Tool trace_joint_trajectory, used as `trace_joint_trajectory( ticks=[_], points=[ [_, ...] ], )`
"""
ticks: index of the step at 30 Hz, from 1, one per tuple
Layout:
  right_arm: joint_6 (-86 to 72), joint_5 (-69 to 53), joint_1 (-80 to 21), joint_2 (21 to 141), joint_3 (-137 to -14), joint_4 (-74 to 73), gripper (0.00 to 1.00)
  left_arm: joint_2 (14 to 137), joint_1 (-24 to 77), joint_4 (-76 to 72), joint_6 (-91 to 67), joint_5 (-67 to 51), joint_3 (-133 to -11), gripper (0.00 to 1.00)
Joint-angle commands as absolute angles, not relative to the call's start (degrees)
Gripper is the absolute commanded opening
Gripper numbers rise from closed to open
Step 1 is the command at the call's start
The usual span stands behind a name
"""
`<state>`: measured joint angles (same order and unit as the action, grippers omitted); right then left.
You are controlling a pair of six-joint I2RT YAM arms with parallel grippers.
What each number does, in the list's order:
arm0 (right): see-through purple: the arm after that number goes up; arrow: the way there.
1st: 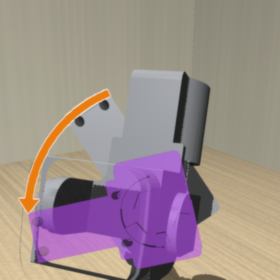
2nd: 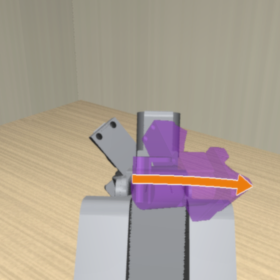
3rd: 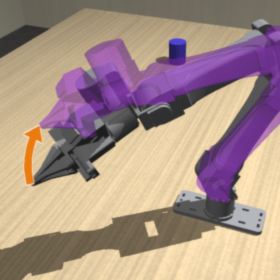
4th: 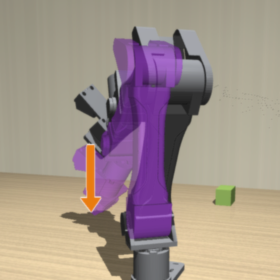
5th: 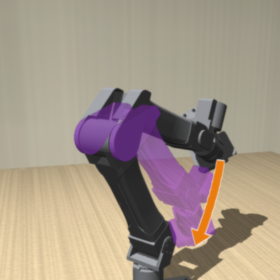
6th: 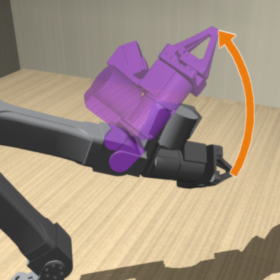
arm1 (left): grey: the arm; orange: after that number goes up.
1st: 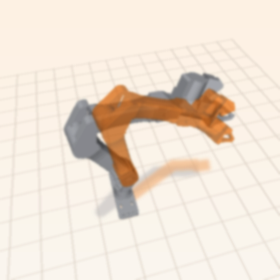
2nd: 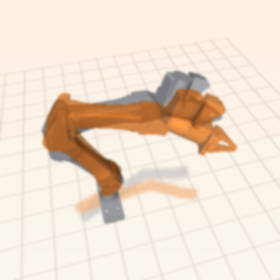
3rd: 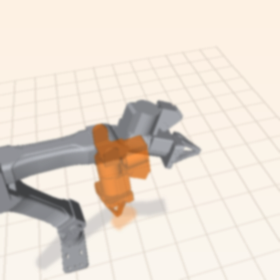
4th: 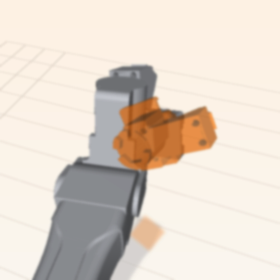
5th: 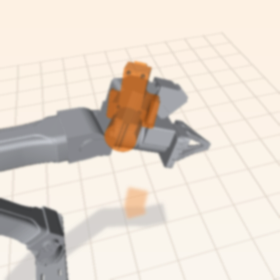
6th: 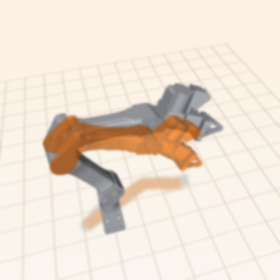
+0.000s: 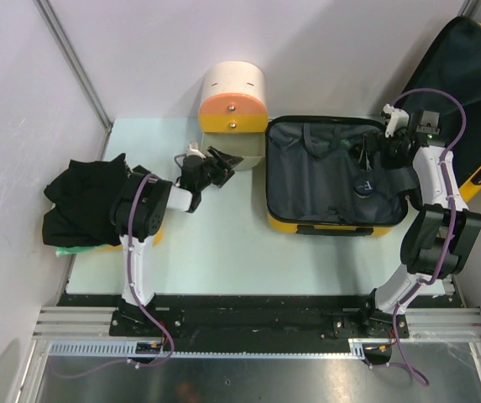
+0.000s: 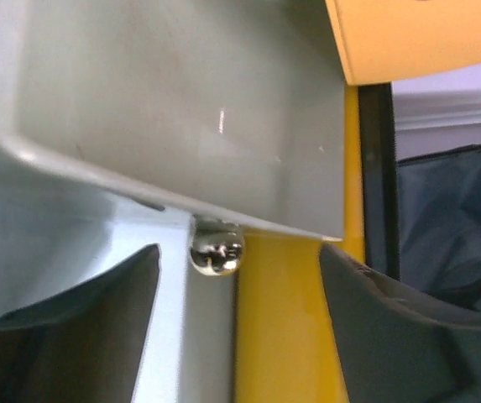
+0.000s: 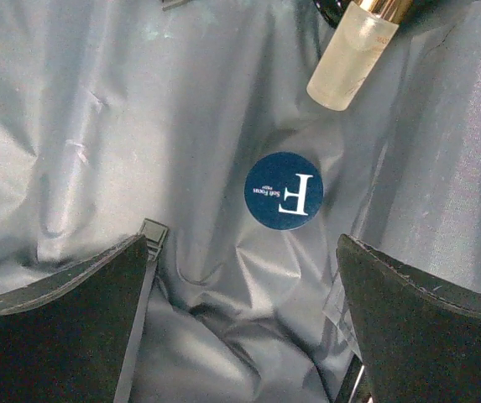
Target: Open, take out, and arrange the luggage
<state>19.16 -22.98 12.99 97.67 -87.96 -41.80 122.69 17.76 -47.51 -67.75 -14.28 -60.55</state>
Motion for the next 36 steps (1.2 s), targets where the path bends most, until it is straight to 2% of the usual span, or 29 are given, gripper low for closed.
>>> trace_joint_trajectory(
  ticks=[1, 4, 10, 14, 24, 36],
  points=[
    [21.88, -24.17, 13.71, 96.5, -87.8, -43.15, 1.0, 118.67, 18.11, -49.49, -66.81, -18.98, -61.44, 0.95],
    [26.52, -24.26, 14.32, 96.07, -88.15, -46.3, 1.0, 114.72, 17.23, -48.34, -64.7, -20.83, -57.75, 1.0],
    [38.49, -22.77, 14.42, 98.51, -89.29, -55.36, 0.97, 107.5, 15.21, -48.34, -60.39, -20.66, -48.88, 1.0],
    [39.55, -19.26, 11.44, 102.73, -89.82, -52.39, 0.97, 103.28, 14.33, -48.34, -56.7, -22.84, -46.15, 1.0],
    [43.5, -15.82, 9.84, 115.83, -95.18, -48.08, 0.98, 95.63, 8.71, -47.29, -41.33, -34.96, -47.02, 1.0],
    [45.7, -13.18, 9.76, 120.67, -94.66, -41.67, 0.96, 90.44, 8.44, -36.83, -27.69, -37.0, -50.36, 0.99]
  ],
)
